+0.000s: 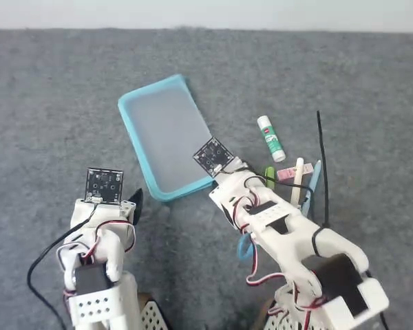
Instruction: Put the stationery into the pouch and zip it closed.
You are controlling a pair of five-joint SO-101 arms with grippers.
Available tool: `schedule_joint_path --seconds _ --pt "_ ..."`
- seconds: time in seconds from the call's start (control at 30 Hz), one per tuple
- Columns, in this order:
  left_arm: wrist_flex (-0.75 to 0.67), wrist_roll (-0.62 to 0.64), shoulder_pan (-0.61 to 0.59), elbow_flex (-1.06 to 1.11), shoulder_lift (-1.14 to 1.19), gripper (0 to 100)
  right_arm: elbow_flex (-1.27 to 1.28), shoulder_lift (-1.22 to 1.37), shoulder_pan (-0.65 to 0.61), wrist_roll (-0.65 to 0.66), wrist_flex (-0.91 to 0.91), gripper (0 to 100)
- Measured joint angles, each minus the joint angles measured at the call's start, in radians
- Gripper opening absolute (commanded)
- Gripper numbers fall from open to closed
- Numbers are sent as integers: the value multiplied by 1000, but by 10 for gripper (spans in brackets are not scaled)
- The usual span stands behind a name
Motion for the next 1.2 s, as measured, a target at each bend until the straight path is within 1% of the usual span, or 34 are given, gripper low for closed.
schedule_joint_path --seconds 0.07,0.13,0.2,0.33,0.43,0.53,0.77,0.83,0.93,1.07,1.2 --pt "0 0 0 0 0 268 -5 0 2 0 0 1" --pt "0 0 0 0 0 268 -5 0 5 2 0 24" --pt "0 0 0 0 0 268 -15 0 8 15 0 5" --pt "0 0 0 0 0 268 -51 0 8 69 34 6" --pt "0 2 0 0 0 268 -100 0 8 94 126 6" --pt "0 2 0 0 0 268 -164 0 6 100 258 6" --pt "0 2 0 0 0 268 -364 -140 6 100 713 6" --pt "0 2 0 0 0 268 -416 -176 14 64 796 6" --pt "0 2 0 0 0 269 -470 -203 55 11 856 6" --pt "0 2 2 -15 0 270 -480 -207 61 -2 882 6" --pt "15 2 18 -84 0 271 -480 -207 68 -5 893 6"
